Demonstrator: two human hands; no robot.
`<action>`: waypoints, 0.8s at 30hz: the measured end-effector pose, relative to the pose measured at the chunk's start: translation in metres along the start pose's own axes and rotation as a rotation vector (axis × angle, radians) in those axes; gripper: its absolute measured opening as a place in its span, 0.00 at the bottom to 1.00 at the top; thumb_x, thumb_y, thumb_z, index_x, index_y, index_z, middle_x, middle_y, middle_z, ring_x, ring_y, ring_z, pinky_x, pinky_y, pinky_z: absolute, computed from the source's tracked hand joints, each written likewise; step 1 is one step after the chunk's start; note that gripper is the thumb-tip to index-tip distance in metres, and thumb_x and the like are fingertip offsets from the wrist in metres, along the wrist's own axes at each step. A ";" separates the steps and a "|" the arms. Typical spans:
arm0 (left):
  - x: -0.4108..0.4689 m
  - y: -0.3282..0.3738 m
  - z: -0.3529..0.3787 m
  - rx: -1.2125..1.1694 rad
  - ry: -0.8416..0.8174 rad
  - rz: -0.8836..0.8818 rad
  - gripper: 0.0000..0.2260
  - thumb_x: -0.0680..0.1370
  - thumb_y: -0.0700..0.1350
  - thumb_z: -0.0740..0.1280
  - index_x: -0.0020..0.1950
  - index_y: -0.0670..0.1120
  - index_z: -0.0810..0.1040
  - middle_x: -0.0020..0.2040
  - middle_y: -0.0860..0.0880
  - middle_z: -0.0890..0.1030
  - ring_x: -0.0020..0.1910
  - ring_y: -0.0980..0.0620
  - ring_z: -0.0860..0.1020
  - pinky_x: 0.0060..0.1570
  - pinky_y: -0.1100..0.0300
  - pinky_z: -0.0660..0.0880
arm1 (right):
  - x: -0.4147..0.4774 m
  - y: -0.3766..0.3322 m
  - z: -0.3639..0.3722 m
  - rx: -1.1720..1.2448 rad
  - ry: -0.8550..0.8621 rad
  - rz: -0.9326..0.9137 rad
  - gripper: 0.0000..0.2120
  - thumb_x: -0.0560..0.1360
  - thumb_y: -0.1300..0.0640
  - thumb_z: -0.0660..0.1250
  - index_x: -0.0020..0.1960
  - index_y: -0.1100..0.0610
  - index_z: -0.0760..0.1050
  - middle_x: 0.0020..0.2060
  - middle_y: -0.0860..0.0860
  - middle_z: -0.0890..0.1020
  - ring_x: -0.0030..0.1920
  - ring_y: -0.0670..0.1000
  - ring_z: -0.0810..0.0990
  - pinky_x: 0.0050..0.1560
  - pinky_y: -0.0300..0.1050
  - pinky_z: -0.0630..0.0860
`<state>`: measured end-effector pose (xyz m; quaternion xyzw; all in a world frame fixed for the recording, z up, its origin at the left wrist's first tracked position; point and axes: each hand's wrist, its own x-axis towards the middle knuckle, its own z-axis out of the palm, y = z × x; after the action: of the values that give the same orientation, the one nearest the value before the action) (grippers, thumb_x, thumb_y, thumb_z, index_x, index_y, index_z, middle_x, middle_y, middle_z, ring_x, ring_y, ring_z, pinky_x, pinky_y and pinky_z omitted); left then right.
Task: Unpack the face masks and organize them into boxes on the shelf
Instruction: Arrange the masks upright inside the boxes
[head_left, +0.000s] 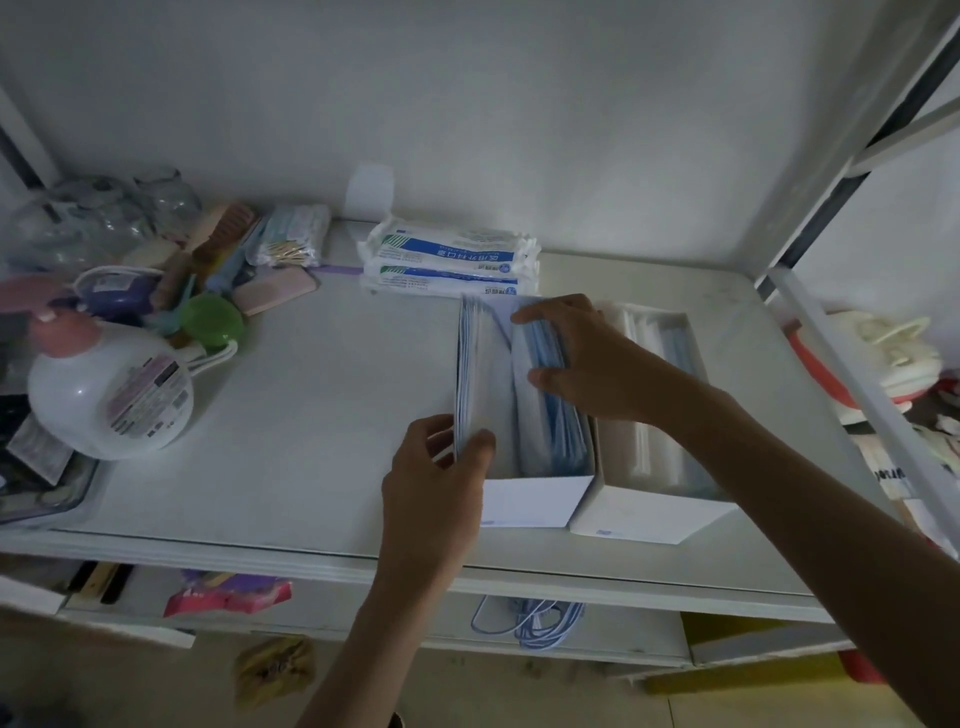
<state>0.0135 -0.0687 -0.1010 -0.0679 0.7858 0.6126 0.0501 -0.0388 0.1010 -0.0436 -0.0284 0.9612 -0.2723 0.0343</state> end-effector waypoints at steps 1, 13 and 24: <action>0.000 -0.001 0.001 -0.020 0.006 -0.007 0.11 0.75 0.49 0.69 0.57 0.50 0.76 0.44 0.59 0.79 0.42 0.62 0.78 0.34 0.72 0.73 | 0.000 0.003 -0.002 0.025 0.010 -0.016 0.25 0.73 0.61 0.70 0.68 0.48 0.68 0.67 0.52 0.64 0.66 0.52 0.66 0.67 0.48 0.67; -0.010 0.008 0.005 0.364 0.231 0.450 0.18 0.76 0.43 0.70 0.64 0.53 0.71 0.64 0.52 0.68 0.63 0.57 0.66 0.48 0.76 0.67 | -0.002 0.017 -0.007 0.157 0.091 -0.063 0.13 0.73 0.64 0.71 0.56 0.58 0.79 0.56 0.50 0.74 0.55 0.50 0.78 0.59 0.39 0.73; 0.003 0.016 0.007 0.796 0.045 0.387 0.26 0.70 0.72 0.53 0.37 0.57 0.84 0.60 0.51 0.74 0.66 0.50 0.59 0.60 0.56 0.60 | -0.001 0.025 -0.004 0.169 0.097 -0.043 0.20 0.71 0.58 0.74 0.61 0.53 0.75 0.64 0.50 0.73 0.63 0.48 0.74 0.63 0.42 0.73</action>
<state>0.0081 -0.0585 -0.0879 0.0916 0.9597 0.2587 -0.0605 -0.0389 0.1243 -0.0532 -0.0328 0.9344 -0.3542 -0.0161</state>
